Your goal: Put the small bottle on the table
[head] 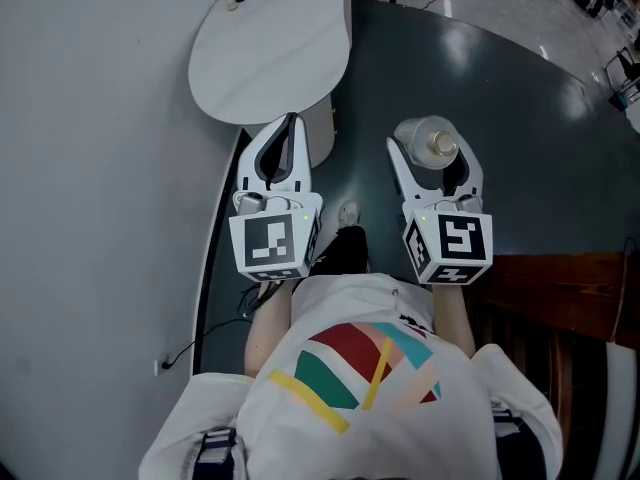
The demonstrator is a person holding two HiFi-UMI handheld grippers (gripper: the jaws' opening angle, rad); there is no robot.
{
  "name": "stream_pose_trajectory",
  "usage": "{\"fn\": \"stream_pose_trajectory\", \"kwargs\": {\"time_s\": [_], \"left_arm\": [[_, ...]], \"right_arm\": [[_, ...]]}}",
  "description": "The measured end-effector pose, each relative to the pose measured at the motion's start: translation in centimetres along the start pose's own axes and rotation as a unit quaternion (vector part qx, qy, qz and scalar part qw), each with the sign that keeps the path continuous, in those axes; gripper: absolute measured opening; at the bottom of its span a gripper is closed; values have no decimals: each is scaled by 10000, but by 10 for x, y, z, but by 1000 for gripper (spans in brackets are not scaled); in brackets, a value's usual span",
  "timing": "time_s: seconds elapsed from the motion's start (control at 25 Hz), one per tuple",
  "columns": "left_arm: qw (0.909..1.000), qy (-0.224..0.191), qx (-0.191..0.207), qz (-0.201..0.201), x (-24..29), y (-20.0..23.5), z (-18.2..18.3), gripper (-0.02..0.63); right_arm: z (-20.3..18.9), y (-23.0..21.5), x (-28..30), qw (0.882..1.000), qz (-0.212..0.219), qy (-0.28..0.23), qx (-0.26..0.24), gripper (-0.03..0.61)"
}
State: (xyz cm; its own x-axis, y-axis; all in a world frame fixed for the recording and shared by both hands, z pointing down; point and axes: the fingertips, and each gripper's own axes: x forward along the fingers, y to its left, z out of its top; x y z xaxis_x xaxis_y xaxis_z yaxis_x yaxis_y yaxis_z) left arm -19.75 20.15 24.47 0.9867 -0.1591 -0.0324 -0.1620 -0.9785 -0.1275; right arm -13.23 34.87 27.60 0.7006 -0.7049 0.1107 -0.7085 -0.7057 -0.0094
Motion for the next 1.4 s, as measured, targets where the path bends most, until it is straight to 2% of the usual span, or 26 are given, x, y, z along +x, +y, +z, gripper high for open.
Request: {"fn": "stream_pose_trajectory", "kwargs": {"time_s": [0.44,0.72,1.12,1.4], "left_arm": [[9999,-93,21,-37,43,2,-5,16],[9996,-223,39,155,72,20,-3,16],[9989,-170,-58,428,143,65,-17,15],[9989,58,35,460,220,92,-28,17]], "right_arm": [[-3,-22,26,9996,-3,-3,-276,339],[6,-26,63,9989,204,-98,-408,339],[18,-29,151,9965,596,-97,-583,339],[25,-48,233,9966,778,30,-255,339]]}}
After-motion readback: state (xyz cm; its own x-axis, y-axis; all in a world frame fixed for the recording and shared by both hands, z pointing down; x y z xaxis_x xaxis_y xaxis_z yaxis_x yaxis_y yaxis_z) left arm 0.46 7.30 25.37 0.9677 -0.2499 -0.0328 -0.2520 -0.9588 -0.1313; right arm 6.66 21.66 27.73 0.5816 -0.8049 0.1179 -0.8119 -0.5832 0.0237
